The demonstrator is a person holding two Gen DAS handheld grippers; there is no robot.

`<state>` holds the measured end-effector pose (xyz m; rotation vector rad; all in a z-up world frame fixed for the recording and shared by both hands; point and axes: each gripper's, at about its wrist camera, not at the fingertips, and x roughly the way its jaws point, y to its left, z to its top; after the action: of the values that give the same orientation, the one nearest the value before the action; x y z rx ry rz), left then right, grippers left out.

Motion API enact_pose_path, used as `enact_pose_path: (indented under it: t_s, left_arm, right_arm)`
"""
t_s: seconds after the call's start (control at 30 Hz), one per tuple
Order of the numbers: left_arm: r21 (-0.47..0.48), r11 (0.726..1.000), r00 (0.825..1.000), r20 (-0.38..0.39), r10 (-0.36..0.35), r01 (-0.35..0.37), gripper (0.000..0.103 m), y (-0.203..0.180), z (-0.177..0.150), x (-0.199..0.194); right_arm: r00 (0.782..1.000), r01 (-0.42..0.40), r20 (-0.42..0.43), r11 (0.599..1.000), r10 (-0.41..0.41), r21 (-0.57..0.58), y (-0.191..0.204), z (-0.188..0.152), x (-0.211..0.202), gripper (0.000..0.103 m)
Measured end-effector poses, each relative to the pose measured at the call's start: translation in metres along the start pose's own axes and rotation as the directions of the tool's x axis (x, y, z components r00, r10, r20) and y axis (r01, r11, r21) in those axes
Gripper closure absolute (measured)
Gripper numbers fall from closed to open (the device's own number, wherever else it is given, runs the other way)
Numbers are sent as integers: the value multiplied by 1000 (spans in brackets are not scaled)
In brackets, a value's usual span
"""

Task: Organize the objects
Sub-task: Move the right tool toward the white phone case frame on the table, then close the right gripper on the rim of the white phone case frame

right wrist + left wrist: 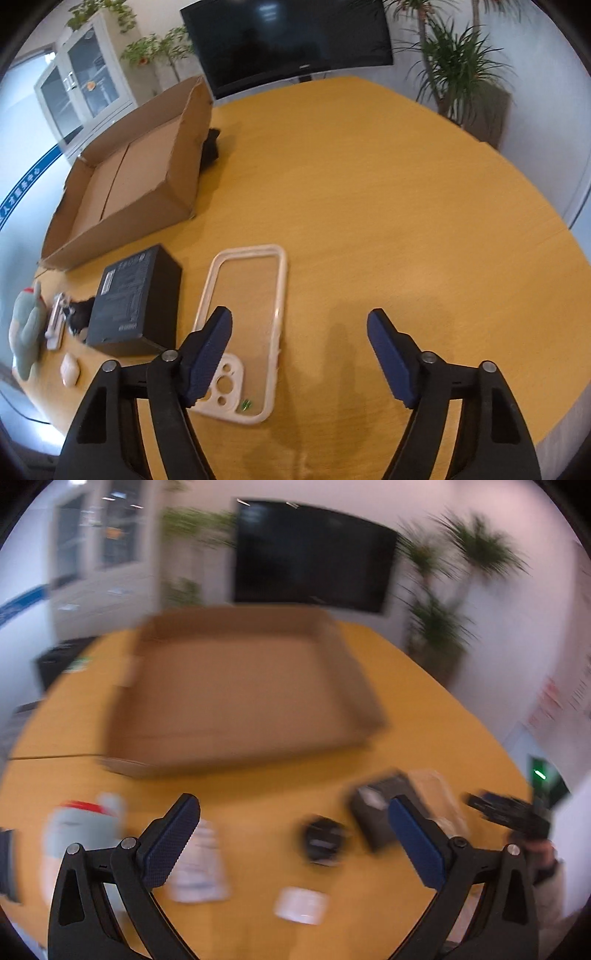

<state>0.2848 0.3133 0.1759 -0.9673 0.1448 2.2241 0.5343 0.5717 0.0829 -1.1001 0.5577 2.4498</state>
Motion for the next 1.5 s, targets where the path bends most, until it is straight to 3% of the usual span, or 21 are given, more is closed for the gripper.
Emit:
enact_pose_path:
  t_s: [0.13, 0.23, 0.33, 0.53, 0.83, 0.97, 1.0, 1.03, 1.1, 1.17, 1.23, 1.27, 1.37, 1.5]
  left_arm:
    - [64, 983, 976, -147, -163, 174, 1, -81, -22, 49]
    - [42, 973, 955, -207, -213, 226, 1, -108, -29, 68]
    - [11, 970, 936, -267, -230, 242, 1, -129, -40, 91]
    - [-1, 972, 918, -330, -221, 233, 1, -147, -61, 113]
    - [-47, 967, 887, -389, -247, 249, 3, -167, -75, 135]
    - [-60, 967, 868, -429, -250, 248, 23, -180, -84, 147]
    - [-61, 967, 866, -434, -248, 247, 25, -183, -85, 149]
    - [-46, 970, 880, -414, -234, 237, 25, -186, -83, 146]
    - [-51, 967, 871, -426, -246, 249, 26, -193, -83, 150]
    - [-41, 969, 873, -426, -238, 245, 30, -199, -81, 154]
    - [-25, 971, 876, -428, -224, 236, 41, -204, -79, 156]
    - [-19, 973, 875, -433, -217, 231, 53, -206, -77, 156]
    - [-13, 975, 870, -449, -205, 223, 75, -208, -73, 156]
    - [-11, 980, 873, -453, -182, 198, 91, -210, -73, 158]
  right_arm:
    - [999, -45, -18, 999, 45, 12, 2, -6, 10, 45]
    - [997, -65, -42, 998, 65, 4, 7, -13, 16, 52]
    - [994, -86, -65, 996, 84, -21, 16, -19, 24, 66]
    - [989, -120, -88, 992, 116, -43, 17, -17, 31, 95]
    - [984, -146, -106, 988, 140, -55, 4, -21, 20, 98]
    - [986, -143, -99, 989, 138, -42, -3, -32, 8, 98]
    - [986, -141, -93, 989, 137, -38, -5, -36, 4, 98]
    - [986, -143, -90, 989, 140, -33, -7, -39, 1, 98]
    - [987, -144, -81, 989, 142, -18, -13, -43, -6, 98]
    - [987, -147, -70, 989, 146, -5, -17, -46, -10, 98]
    - [988, -145, -58, 989, 145, -1, -18, -47, -14, 98]
    - [988, -145, -54, 989, 145, 2, -19, -48, -16, 98]
    - [988, -149, -39, 989, 150, 9, -19, -49, -20, 98]
    - [990, -137, -30, 991, 137, 11, -17, -51, -22, 98]
